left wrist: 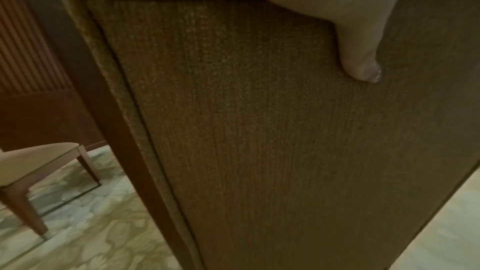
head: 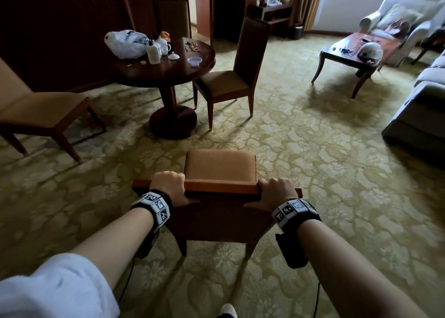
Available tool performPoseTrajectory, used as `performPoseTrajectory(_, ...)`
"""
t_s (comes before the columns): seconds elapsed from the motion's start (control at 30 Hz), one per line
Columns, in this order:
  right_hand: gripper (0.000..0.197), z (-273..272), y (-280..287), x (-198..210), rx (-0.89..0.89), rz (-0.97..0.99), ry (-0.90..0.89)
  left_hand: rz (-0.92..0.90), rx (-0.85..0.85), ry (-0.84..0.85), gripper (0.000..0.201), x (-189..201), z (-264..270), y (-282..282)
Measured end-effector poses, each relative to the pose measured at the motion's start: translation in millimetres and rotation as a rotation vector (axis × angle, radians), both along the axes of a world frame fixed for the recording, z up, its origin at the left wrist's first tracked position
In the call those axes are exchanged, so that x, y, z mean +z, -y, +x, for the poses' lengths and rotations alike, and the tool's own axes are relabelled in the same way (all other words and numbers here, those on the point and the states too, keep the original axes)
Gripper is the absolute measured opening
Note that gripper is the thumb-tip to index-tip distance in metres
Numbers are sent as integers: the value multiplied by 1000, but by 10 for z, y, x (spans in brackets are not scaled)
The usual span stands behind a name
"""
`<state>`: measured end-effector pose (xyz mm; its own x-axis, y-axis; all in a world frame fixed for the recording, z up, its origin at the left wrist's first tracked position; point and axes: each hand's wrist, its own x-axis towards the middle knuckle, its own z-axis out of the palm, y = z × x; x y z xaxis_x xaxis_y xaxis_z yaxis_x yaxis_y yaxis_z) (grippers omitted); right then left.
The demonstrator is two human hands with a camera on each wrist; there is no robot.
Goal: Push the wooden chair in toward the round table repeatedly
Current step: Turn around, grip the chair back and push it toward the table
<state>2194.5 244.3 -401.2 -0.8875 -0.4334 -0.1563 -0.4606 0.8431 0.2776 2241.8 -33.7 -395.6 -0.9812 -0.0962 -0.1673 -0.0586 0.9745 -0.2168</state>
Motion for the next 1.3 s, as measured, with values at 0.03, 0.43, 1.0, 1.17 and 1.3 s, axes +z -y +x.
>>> performPoseTrajectory(0.03,82,27,4,-17,1,3,-3,6,3,1,84,-17,22,-2)
performPoseTrajectory(0.43,71,141,-16,30,19,-17,15,54,95,2,78,57,183,-129)
performPoseTrajectory(1.0,69,177,-306,-25,299,47,42,51,367,68,90,22,945,-607)
performPoseTrajectory(1.17,68,88,-444,-60,318,49,38,35,387,33,88,50,978,-840)
performPoseTrajectory(1.3,71,-46,-383,12,393,84,29,48,456,5,91,-18,1047,-852)
